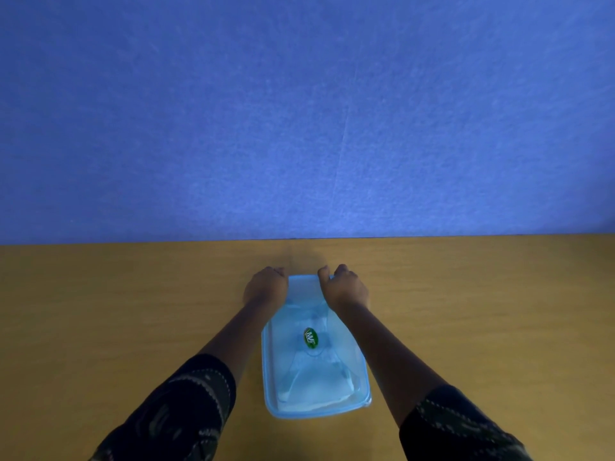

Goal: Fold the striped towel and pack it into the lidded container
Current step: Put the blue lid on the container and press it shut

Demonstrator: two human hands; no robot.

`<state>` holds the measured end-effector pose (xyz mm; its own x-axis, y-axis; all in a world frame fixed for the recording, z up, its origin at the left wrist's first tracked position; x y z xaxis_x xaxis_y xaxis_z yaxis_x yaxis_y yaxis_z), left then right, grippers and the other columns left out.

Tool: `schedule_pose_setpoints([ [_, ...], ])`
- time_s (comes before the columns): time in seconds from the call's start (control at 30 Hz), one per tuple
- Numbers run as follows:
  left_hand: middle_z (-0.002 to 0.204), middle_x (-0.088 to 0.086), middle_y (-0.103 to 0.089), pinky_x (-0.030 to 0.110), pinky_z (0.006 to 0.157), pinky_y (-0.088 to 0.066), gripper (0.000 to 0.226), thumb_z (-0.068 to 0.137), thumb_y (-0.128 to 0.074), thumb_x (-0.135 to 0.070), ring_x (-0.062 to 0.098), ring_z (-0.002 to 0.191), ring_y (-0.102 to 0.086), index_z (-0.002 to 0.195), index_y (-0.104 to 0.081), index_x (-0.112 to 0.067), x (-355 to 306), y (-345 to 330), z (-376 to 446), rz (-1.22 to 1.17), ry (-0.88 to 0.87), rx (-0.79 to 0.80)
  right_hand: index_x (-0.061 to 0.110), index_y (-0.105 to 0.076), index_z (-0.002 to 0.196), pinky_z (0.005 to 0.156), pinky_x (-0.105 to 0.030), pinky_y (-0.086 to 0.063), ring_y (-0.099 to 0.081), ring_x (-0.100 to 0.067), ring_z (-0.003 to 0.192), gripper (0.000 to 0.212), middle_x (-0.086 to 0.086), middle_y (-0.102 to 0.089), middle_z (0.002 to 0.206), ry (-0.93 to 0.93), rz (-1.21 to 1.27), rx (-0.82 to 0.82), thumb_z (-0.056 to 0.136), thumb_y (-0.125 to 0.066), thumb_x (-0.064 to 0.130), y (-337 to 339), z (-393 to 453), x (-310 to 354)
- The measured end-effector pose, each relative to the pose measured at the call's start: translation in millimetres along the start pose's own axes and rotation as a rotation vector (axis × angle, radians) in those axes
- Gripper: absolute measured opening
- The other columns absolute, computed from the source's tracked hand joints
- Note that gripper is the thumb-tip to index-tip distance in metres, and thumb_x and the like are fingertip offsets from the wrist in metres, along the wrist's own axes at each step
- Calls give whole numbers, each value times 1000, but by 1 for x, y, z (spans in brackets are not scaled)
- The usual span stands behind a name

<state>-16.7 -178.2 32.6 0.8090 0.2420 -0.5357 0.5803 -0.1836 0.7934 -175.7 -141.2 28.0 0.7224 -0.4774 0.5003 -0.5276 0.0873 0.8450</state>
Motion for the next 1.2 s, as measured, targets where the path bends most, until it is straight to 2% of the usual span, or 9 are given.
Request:
schedule_pose_setpoints([
  [0.33, 116, 25, -63, 38, 87, -46, 47, 93, -29, -28, 39, 106, -58, 104, -63, 3, 0, 1, 5, 42, -10, 35, 6, -52, 108, 77, -37, -41, -59, -37, 99, 50, -21, -62, 109, 12, -3, 8, 91, -31, 47, 1, 0, 0],
  [0.6, 116, 25, -63, 39, 89, -47, 46, 92, -32, -30, 40, 108, -58, 103, -64, 1, 6, -5, 8, 36, -11, 46, 5, -53, 106, 80, -38, -44, -59, -38, 100, 47, -23, -63, 108, -1, 10, 25, 91, -33, 45, 1, 1, 1],
  [0.73, 114, 25, -64, 39, 88, -47, 47, 92, -32, -32, 40, 106, -59, 100, -65, 1, 6, -5, 7, 10, -25, 30, 6, -55, 103, 73, -35, -38, -59, -38, 99, 46, -22, -63, 107, -5, 20, 41, 90, -32, 44, 1, 3, -1],
  [1.0, 111, 25, -65, 38, 85, -48, 48, 91, -31, -31, 39, 103, -60, 100, -66, 0, 7, -5, 6, 0, -8, 8, 8, -66, 94, 79, -34, -45, -59, -37, 97, 43, -21, -66, 106, -64, 87, 126, 87, -34, 36, 2, 16, -4],
  [1.2, 111, 23, -66, 37, 84, -48, 48, 91, -29, -31, 38, 101, -61, 98, -67, -1, 6, -3, 5, 6, -19, -10, 5, -66, 96, 83, -36, -45, -58, -39, 101, 46, -25, -64, 109, -83, 119, 108, 91, -32, 36, 0, 20, -7],
])
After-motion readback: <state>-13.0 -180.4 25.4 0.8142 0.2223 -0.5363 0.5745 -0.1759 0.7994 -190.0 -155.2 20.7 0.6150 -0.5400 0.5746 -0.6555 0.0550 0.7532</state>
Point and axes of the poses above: each hand's wrist, its own z-axis towards the middle knuckle, its own y-axis out of the back of the hand, x = y × z, the point moved 4 cm from there along z, towards the middle knuckle
